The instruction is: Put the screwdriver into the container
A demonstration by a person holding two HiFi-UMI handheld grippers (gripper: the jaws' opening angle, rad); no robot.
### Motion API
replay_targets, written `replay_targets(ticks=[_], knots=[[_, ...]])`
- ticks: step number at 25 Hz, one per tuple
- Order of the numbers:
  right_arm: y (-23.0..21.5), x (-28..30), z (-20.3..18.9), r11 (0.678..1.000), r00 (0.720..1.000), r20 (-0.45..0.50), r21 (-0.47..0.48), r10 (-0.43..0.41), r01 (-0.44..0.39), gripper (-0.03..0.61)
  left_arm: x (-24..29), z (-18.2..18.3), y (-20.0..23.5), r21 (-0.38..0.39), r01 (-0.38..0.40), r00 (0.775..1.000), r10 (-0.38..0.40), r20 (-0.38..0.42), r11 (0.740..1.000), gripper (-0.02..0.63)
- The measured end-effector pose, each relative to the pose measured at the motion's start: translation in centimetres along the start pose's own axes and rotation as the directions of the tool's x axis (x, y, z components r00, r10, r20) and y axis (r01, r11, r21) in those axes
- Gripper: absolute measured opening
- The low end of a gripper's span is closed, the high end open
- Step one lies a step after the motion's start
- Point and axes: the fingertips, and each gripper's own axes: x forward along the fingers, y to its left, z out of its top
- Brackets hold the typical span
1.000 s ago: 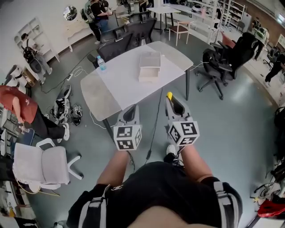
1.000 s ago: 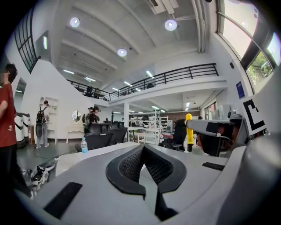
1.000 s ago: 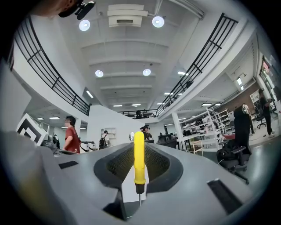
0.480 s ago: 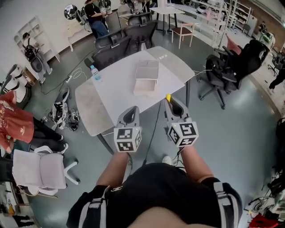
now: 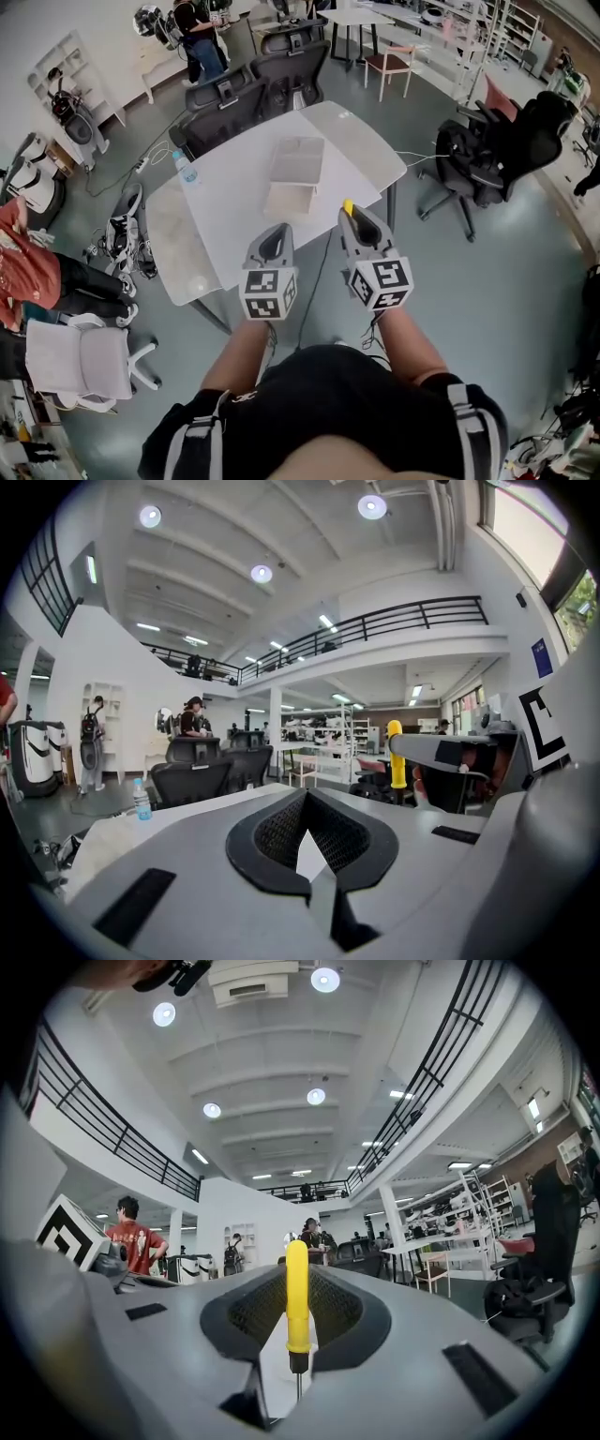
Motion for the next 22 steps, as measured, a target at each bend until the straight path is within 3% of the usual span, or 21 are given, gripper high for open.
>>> replay_targets(ticks=[11, 22], knots=[[-4.7, 3.1, -1.5, 0.997, 0.998, -0.02, 0.057, 0.052, -0.05, 0.067, 5.2, -0.2, -0.8, 0.017, -0.05, 0.997, 0.051, -0.057, 0.999, 0.003], [-4.1, 5.4, -2.5, 0.999, 0.999, -0.032, 0.037, 0.015, -0.014, 0.069, 7.0, 0.2, 0.8, 0.027, 0.025, 0.999, -0.024, -0.023, 0.999, 0.003]])
